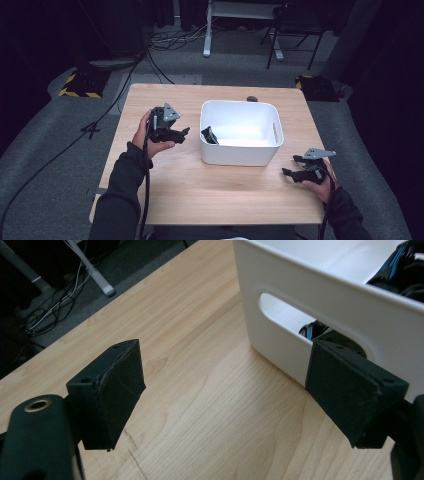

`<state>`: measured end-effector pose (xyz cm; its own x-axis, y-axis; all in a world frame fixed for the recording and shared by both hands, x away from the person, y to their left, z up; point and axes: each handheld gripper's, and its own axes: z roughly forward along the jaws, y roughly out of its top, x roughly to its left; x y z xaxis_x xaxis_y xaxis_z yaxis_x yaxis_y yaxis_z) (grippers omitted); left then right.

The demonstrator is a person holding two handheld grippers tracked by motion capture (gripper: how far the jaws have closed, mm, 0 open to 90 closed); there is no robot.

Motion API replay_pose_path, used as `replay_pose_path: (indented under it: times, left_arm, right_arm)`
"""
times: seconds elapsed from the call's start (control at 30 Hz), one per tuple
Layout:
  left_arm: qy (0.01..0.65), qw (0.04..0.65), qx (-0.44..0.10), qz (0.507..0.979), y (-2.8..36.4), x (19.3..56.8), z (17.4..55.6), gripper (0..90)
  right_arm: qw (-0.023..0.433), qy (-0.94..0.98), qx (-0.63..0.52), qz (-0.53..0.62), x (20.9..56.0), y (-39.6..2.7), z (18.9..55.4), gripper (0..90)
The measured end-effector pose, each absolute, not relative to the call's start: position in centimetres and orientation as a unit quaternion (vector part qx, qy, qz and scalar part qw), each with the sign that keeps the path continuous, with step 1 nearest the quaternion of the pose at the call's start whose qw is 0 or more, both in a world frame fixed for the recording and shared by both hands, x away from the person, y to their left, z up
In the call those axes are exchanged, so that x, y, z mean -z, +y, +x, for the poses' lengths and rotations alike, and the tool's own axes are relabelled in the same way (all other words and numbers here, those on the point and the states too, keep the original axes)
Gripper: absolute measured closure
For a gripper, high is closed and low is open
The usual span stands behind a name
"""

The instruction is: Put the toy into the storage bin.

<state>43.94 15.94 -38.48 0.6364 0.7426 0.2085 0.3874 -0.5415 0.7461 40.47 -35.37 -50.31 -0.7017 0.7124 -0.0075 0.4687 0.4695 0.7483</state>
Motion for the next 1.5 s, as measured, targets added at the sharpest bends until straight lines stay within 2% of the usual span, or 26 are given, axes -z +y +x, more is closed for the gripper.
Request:
replay_pose_path:
  times: [1.5]
  left_arm:
    - [0.375,0.31,-0.232,0.842,18.9,43.7,41.1,16.3]
  right_arm:
    - [0.161,0.841,-0.378,0.352,50.3,-35.3,40.5,21.4]
